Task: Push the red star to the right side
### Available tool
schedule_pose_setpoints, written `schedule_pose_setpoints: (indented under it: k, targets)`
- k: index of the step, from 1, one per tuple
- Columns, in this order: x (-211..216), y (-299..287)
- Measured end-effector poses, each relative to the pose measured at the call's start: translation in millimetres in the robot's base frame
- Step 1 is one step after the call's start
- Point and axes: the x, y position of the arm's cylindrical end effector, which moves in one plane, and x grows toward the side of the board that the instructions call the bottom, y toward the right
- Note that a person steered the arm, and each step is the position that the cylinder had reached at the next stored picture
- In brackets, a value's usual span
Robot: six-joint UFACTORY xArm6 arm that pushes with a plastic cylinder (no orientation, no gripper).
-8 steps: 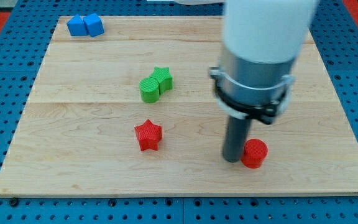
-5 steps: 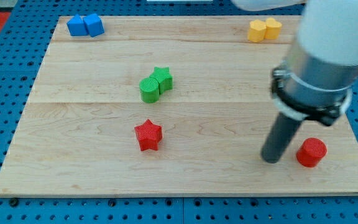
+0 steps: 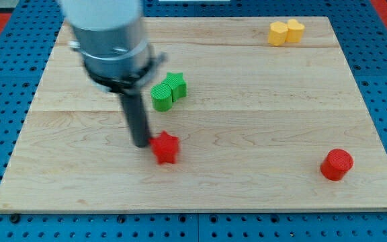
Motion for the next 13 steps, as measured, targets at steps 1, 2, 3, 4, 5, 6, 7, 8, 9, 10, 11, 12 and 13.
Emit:
schedule_pose_setpoints:
  k: [1, 2, 3, 4, 5, 6, 7, 8, 9, 10, 11, 12, 13]
  targets:
    - [30, 64]
    - [33, 14]
    - [62, -3]
    - [72, 15]
    - [58, 48]
    - [50, 90]
    - [50, 128]
    - [47, 99]
    - [23, 46]
    - [0, 61]
    - [-1, 121]
    - [0, 156]
    - [7, 115]
